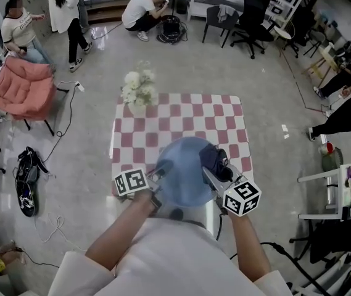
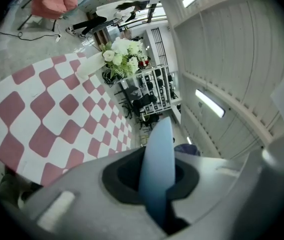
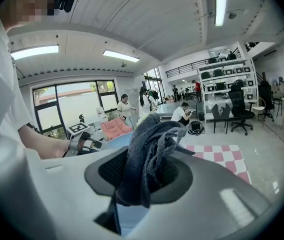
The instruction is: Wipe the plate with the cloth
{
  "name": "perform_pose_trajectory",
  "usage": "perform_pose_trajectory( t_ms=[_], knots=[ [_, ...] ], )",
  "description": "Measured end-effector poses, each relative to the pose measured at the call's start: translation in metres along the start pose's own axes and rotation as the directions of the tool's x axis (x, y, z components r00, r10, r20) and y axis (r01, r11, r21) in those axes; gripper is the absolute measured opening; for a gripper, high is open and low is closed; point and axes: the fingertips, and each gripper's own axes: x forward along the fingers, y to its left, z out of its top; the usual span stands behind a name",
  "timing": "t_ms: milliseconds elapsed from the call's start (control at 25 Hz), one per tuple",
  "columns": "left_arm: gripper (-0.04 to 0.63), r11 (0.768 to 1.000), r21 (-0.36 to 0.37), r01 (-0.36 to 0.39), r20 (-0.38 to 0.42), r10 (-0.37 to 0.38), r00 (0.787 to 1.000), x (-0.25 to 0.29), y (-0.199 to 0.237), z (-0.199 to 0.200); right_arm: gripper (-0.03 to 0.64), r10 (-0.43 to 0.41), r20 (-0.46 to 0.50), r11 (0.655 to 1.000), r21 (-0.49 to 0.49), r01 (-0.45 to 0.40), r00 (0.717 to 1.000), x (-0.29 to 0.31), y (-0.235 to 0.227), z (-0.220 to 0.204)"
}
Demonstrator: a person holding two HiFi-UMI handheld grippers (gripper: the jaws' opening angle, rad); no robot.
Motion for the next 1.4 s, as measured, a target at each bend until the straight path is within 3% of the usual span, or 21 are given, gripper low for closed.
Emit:
perform_pose_trajectory(
  t_ms=[480, 1080, 1240, 1400],
  knots=[
    [0.037, 0.999, 0.022, 0.034, -0.071, -0.032, 0.997, 0.011, -0.017, -0.031, 0.123, 0.057, -0.032, 0.998, -0.003, -0.057, 0.998, 0.014, 0.024, 0.000],
    [0.037, 0.992, 0.107, 0.071, -0.154, -0.054, 0.987, 0.020, -0.036, -0.060, 0.124, 0.205, -0.116, 0.976, -0.055, -0.213, 0.972, 0.027, 0.059, -0.008],
    [0.035, 0.990, 0.121, 0.074, -0.155, -0.055, 0.986, 0.016, -0.035, -0.062, 0.126, 0.204, -0.120, 0.977, -0.032, -0.209, 0.972, 0.029, 0.056, -0.010],
    [0.035, 0.987, 0.137, 0.078, -0.164, -0.055, 0.985, 0.016, -0.036, -0.064, 0.126, 0.142, -0.128, 0.988, -0.049, -0.150, 0.982, 0.030, 0.045, -0.011]
  ],
)
